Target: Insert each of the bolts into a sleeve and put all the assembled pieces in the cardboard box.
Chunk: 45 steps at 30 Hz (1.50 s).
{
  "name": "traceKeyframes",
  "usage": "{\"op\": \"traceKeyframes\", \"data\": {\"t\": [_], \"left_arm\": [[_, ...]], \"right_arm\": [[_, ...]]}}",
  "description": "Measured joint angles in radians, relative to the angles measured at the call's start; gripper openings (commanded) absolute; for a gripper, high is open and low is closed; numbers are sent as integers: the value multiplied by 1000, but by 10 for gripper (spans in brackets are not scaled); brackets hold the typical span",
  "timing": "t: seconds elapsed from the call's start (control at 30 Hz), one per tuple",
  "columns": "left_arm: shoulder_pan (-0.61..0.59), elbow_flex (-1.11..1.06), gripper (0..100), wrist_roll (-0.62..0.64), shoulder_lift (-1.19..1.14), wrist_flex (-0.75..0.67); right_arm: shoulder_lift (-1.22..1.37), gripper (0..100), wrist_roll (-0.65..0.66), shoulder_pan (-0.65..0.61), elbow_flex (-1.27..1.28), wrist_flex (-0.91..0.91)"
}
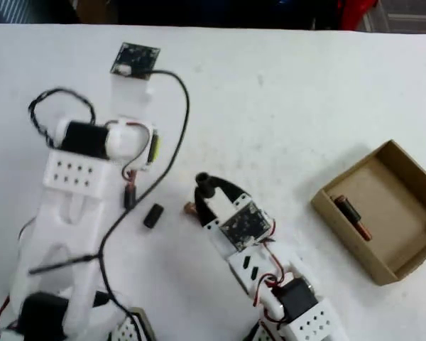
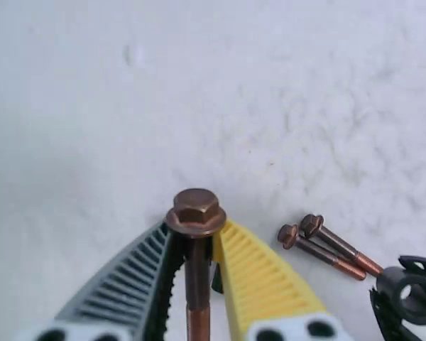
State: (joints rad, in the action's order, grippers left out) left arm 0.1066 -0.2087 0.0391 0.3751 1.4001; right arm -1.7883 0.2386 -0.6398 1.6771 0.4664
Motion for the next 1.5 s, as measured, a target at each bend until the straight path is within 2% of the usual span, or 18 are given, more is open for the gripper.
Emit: {"op": "traceKeyframes", "data": {"t": [0.33, 0.47, 0.57, 0.97, 1.2, 1.5], "left_arm": [[51, -365, 21, -2, 411, -396], [48, -491, 21, -2, 566, -552], [49, -554, 21, -2, 666, -618], [48, -580, 21, -2, 953, -629], [54, -582, 21, 129, 1030, -519], [210, -700, 22, 144, 1086, -511]], "right_arm": [[0, 16, -178, -2, 0, -64], [0, 16, -193, -60, 0, -100], [0, 16, -193, -114, 0, -114], [0, 16, -195, -236, 0, -114], [0, 16, -195, -253, 0, -114], [0, 16, -195, -253, 5, -114]]}}
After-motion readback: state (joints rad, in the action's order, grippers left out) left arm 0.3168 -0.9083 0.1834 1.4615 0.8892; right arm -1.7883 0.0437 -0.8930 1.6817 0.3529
